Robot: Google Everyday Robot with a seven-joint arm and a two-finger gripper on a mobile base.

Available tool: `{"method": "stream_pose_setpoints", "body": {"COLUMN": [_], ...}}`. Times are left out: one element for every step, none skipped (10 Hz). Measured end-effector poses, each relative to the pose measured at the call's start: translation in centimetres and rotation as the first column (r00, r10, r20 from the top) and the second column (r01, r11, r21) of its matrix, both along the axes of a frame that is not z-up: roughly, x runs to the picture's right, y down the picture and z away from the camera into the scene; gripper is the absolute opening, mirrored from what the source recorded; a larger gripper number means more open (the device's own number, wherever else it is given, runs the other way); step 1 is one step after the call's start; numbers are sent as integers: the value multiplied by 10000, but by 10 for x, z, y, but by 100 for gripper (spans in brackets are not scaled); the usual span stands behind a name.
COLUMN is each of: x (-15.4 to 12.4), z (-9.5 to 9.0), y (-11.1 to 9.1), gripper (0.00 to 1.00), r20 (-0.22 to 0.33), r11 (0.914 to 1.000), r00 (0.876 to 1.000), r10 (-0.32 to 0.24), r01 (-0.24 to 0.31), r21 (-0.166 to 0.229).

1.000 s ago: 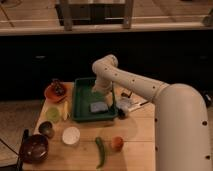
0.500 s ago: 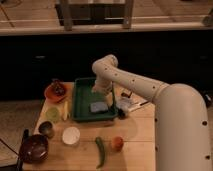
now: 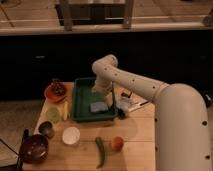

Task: Place sponge in tray

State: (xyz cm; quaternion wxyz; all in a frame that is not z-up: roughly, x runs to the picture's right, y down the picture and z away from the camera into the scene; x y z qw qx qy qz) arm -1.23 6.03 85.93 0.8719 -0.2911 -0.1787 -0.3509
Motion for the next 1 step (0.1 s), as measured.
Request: {"method": "stream_pose_setpoints", "body": {"x": [0], "z": [0], "y": [0], "gripper": [80], "r20": [0], "r11": [10000], "r00": [10000], "r10": [0], "r01": [0], "r21": [0]}}
